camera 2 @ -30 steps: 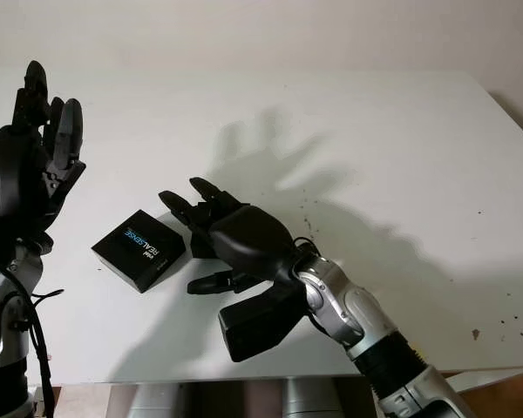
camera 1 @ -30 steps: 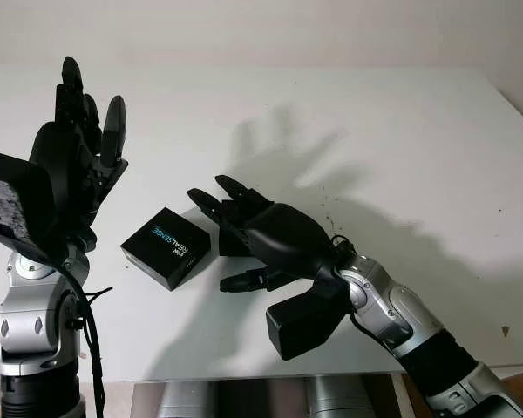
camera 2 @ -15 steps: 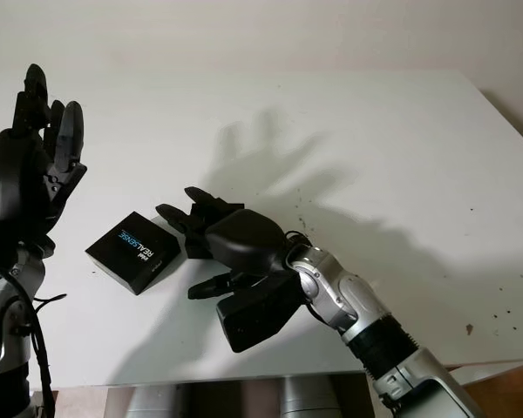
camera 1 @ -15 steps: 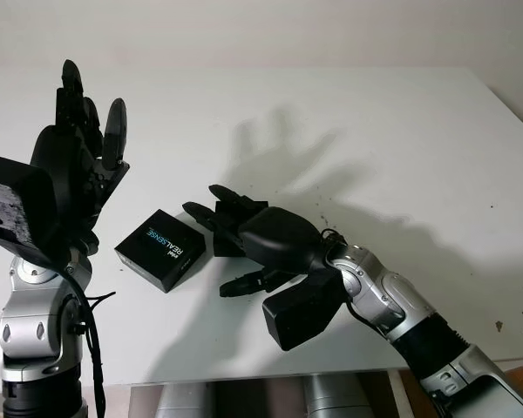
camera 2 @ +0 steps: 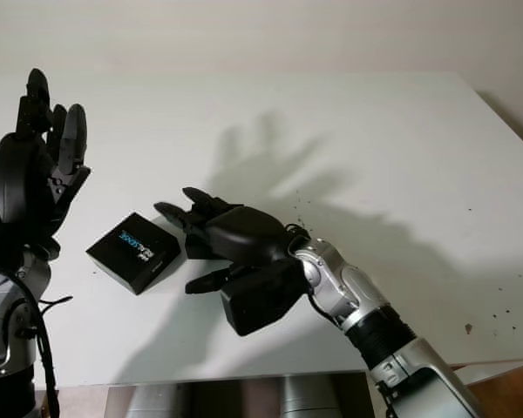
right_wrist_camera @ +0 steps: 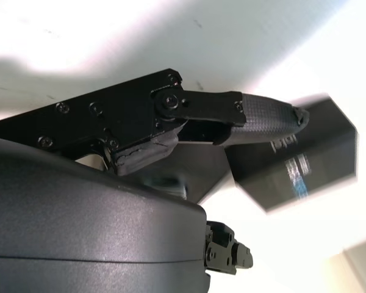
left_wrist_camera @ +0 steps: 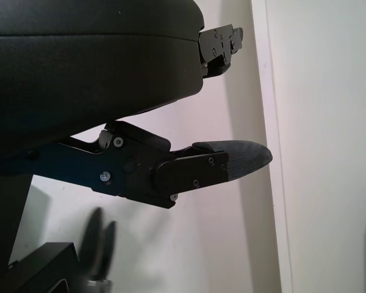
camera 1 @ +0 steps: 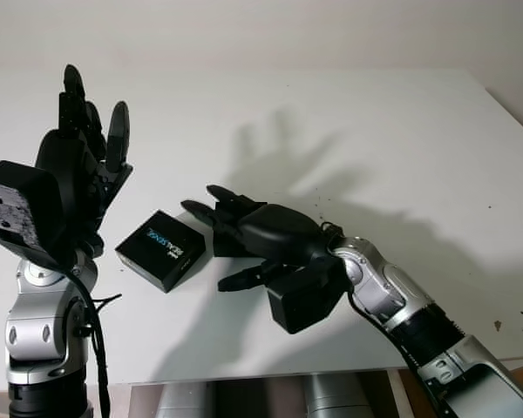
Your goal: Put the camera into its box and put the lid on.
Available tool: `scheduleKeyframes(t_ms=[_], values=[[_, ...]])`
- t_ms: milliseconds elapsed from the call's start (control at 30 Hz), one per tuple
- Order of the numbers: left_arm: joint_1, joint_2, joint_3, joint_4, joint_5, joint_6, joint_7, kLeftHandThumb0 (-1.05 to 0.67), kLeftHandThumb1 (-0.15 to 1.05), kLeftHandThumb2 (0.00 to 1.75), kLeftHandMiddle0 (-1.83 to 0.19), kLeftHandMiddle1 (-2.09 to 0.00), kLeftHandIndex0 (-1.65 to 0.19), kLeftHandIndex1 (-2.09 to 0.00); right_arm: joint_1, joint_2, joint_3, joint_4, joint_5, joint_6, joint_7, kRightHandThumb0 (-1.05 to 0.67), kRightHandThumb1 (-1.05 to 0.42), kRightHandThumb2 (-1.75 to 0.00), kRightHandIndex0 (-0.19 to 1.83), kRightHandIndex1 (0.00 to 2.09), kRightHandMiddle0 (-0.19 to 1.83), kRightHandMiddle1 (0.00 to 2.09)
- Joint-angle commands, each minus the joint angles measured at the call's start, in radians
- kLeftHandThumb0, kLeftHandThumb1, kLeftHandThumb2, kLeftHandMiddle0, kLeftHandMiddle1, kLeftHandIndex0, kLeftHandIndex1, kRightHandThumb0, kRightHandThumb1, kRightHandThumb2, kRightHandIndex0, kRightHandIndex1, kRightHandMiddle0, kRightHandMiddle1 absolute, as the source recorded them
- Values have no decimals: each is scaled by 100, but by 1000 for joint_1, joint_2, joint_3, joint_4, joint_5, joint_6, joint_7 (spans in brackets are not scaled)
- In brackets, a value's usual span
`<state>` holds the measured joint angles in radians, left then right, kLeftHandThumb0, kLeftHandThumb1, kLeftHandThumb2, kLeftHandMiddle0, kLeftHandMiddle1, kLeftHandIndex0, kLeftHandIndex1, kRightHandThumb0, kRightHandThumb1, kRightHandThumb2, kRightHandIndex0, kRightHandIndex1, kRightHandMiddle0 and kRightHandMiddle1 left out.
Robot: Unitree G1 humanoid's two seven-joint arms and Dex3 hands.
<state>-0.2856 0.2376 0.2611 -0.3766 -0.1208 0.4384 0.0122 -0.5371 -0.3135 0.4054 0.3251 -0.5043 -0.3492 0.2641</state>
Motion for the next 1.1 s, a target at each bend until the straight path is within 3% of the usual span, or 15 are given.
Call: scheduleKeyframes(t_ms=[0,200,467,567,667,767,833,900,1000,1067], values=[[-10,3,7,-9,1,-9,4,-61,105,52,19,0,19,0,10,11,-80,-47,77,14,-22,-83,-105,-53,-19,4,-18,4],[-20,12,22,-1,-7,-35,-3,-60,105,49,19,0,19,0,15,7,-247,-140,303,105,20,-79,-105,-49,-18,3,-18,4],[-14,136,26,-11,-15,28,-123,-56,105,53,17,-4,19,-1,30,-30,-368,-190,473,302,117,-80,-105,-54,-18,2,-16,4],[-13,211,29,9,-11,32,-192,-53,105,47,14,-6,17,-2,45,-6,-420,-214,572,400,131,-77,-105,-55,-19,3,-15,5],[-12,283,27,42,10,11,-253,-58,105,26,0,-11,6,-8,54,13,-461,-235,661,481,135,-73,-105,-53,-17,4,-14,5],[-14,352,12,62,41,-20,-303,-58,103,10,-26,-26,-18,-22,53,15,-503,-249,731,566,133,-74,-105,-53,-18,4,-14,5],[-11,419,-20,71,89,-56,-353,-55,101,6,-17,-65,-23,-36,50,16,-534,-256,780,618,129,-75,-105,-54,-17,5,-14,5],[-11,503,-63,80,146,-98,-424,-53,98,5,-10,-73,-20,-41,44,25,-570,-262,830,661,116,-75,-105,-55,-17,5,-14,5],[-22,633,-130,127,227,-231,-549,-51,90,5,-8,-50,-9,-41,39,33,-613,-270,887,707,90,-74,-105,-56,-17,5,-15,5],[-29,718,-177,152,282,-324,-640,-52,83,5,-16,-23,-9,-30,32,31,-639,-268,913,728,72,-74,-105,-57,-17,5,-15,5]])
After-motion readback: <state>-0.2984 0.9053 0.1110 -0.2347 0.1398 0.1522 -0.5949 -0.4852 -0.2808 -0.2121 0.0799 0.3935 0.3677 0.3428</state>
